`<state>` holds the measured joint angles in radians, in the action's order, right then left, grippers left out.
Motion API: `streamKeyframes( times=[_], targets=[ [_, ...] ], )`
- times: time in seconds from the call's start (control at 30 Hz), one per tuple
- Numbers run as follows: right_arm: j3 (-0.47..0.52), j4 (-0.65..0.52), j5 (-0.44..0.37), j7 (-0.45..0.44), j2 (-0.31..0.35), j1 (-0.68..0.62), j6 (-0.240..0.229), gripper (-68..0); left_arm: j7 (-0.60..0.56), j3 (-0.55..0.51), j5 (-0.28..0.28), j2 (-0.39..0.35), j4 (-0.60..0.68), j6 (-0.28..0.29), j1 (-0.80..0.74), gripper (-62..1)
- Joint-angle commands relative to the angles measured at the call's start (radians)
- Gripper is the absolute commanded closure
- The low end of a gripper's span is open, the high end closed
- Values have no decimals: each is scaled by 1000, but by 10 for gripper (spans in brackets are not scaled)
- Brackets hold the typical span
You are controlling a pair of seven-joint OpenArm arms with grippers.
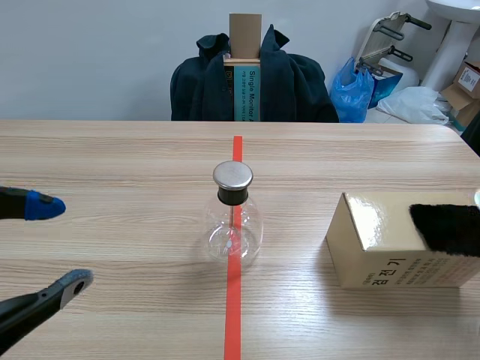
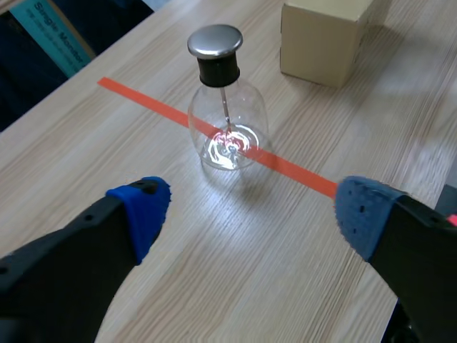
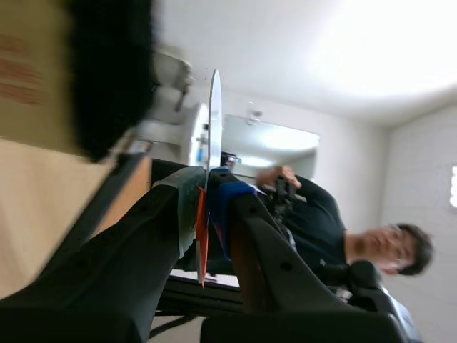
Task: Do the electroscope experiment.
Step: 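Rub the plate on the fur, then bring the plate to the electroscope and point at the metal foil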
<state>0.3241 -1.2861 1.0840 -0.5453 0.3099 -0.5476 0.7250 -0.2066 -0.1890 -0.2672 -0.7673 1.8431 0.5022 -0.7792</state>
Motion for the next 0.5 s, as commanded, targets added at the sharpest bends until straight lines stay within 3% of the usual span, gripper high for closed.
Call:
streamKeyframes(
  times=[0.0, 0.2, 0.3, 0.47],
  targets=[
    [15, -76, -48, 7, 40, 19, 58, -8, 8, 16, -14, 2, -8, 4, 30, -378],
    [50, -301, -272, 17, 130, 19, 58, -8, 40, 91, -14, 3, -111, 10, 158, -159],
    [79, -410, -315, 46, 156, 19, 58, -8, 40, 147, -14, 8, -188, 10, 234, -41],
    [106, -548, -373, 61, 179, 19, 58, -8, 33, 241, -14, 50, -336, 10, 368, -27]
  ],
)
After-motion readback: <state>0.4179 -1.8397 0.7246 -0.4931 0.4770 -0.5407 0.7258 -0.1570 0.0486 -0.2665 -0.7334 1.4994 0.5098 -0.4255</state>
